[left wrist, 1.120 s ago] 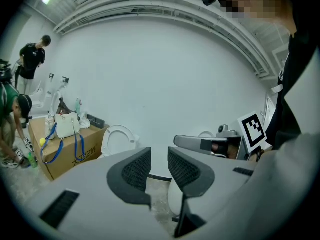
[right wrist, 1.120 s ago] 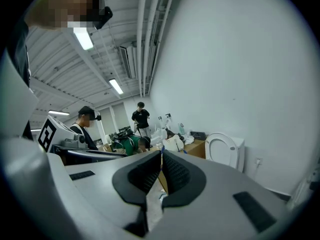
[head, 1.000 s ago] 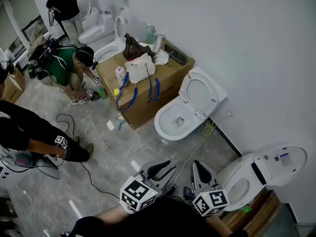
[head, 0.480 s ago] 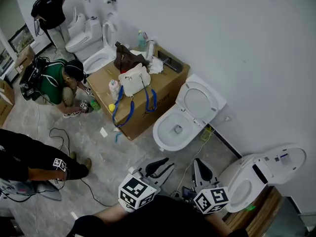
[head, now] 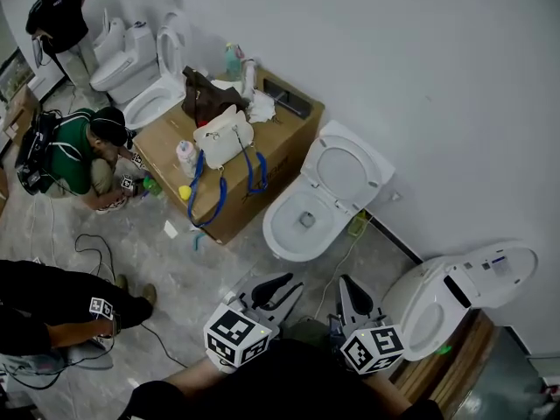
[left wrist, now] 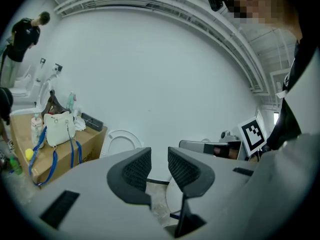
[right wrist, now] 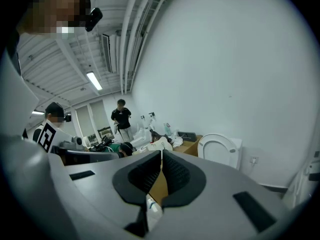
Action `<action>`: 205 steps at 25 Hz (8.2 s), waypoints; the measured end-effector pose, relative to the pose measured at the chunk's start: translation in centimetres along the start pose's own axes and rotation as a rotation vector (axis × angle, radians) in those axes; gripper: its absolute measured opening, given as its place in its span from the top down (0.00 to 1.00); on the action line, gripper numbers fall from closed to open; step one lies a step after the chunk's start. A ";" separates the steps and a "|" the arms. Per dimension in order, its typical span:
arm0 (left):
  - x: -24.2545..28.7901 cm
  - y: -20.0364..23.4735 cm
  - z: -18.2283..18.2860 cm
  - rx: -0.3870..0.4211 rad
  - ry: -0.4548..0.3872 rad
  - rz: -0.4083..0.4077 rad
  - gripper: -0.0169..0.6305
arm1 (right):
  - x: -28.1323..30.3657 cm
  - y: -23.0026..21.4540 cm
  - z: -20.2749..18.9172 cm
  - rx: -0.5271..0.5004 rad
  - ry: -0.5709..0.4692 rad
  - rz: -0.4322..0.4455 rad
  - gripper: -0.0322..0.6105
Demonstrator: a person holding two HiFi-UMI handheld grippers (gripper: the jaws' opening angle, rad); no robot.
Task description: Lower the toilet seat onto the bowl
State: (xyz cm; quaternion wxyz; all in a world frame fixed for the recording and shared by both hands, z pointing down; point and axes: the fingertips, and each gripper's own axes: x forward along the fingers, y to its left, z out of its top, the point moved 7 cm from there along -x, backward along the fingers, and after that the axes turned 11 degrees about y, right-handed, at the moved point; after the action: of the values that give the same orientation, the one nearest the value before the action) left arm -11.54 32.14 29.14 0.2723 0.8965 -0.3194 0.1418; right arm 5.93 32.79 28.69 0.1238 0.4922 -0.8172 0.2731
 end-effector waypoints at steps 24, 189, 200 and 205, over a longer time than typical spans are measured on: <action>5.6 5.2 5.5 0.054 -0.009 0.051 0.80 | 7.9 -5.1 4.4 0.022 0.026 0.035 0.90; 32.6 32.6 -4.9 -0.694 0.356 0.067 0.80 | 36.1 -19.2 -7.0 -0.638 0.745 0.018 0.80; 31.9 34.8 -10.7 -0.775 0.448 0.040 0.78 | 36.7 -17.6 -6.4 -0.571 0.728 0.107 0.80; 31.8 35.4 -12.5 -0.779 0.478 0.069 0.78 | 36.8 -18.4 -6.3 -0.537 0.718 0.081 0.80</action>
State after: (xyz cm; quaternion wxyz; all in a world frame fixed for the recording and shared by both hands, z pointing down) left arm -11.56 0.68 66.97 0.6501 0.6584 -0.3069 0.2230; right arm 3.75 2.51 57.13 0.5122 0.2844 -0.7829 0.2095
